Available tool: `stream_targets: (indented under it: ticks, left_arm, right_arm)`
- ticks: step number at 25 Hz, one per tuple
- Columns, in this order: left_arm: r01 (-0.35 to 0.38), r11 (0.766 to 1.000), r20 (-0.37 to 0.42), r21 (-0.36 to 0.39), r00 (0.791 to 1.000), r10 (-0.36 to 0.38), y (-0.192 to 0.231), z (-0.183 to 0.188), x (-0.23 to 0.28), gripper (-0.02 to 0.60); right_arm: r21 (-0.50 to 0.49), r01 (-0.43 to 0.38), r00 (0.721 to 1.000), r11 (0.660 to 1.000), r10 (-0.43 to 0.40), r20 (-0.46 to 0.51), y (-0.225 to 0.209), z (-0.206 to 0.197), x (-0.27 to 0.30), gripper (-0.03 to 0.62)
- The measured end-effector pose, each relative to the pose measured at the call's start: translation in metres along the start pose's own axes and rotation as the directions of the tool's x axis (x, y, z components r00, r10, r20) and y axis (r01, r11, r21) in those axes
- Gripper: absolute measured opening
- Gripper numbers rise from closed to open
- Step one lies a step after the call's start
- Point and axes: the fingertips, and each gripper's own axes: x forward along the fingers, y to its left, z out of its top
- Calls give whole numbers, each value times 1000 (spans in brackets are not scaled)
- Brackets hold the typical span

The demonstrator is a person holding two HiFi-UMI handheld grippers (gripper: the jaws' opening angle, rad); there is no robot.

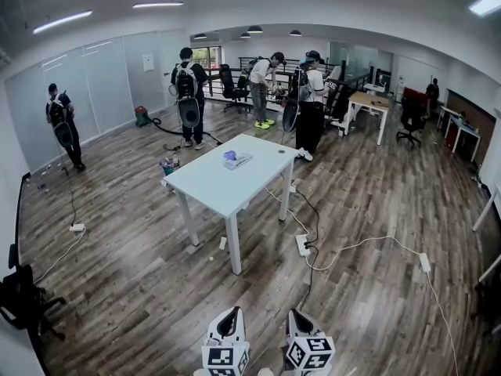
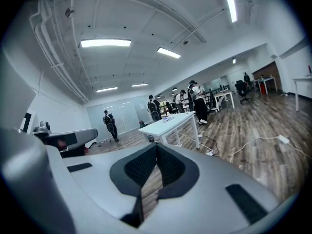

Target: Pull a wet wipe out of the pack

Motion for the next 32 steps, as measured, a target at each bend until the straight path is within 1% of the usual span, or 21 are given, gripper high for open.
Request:
stream_targets:
  ticks: [11, 15, 17, 21, 25, 32]
  left_arm:
    - [-31, 1000, 13, 1, 999, 31, 6, 6, 49, 8]
    - [-50, 999, 49, -16, 998, 51, 9, 6, 70, 8]
    - [-56, 998, 47, -18, 997, 57, 9, 7, 79, 8]
    - [-55, 998, 43, -16, 998, 56, 8, 6, 92, 8]
    - [-51, 999, 56, -17, 997, 51, 6, 5, 105, 8]
    - [-47, 999, 58, 1, 997, 47, 3, 6, 122, 8]
  right_arm:
    - [-11, -34, 999, 999, 34, -2, -23, 21, 46, 9]
    - [-18, -50, 999, 999, 50, -2, -32, 33, 61, 9]
    - [-17, -53, 999, 998, 53, -2, -38, 34, 69, 9]
    - [-10, -49, 999, 999, 49, -5, -49, 35, 78, 9]
    - [0, -44, 999, 999, 44, -6, -59, 37, 86, 9]
    - [14, -44, 999, 999, 44, -9, -73, 40, 95, 9]
